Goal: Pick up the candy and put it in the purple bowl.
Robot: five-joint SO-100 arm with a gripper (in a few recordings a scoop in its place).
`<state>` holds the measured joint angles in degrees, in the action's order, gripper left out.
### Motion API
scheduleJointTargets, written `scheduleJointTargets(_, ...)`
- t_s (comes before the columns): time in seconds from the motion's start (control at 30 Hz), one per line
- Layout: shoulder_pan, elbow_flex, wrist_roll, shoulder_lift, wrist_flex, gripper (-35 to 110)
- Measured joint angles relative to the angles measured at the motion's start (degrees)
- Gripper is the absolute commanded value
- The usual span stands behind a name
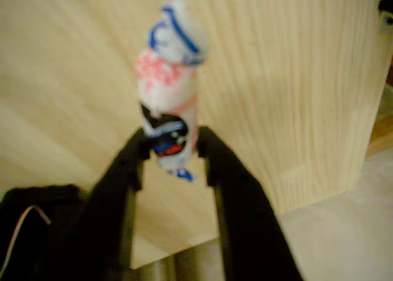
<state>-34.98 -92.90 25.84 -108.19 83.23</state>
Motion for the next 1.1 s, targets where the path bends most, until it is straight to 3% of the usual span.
scheduleJointTargets(0.47, -18.37, 2.02, -7.38, -11.43, 7.47, 5)
scheduleJointTargets(1.1, -38.23, 10.02, -15.56, -10.63, 6.5, 5)
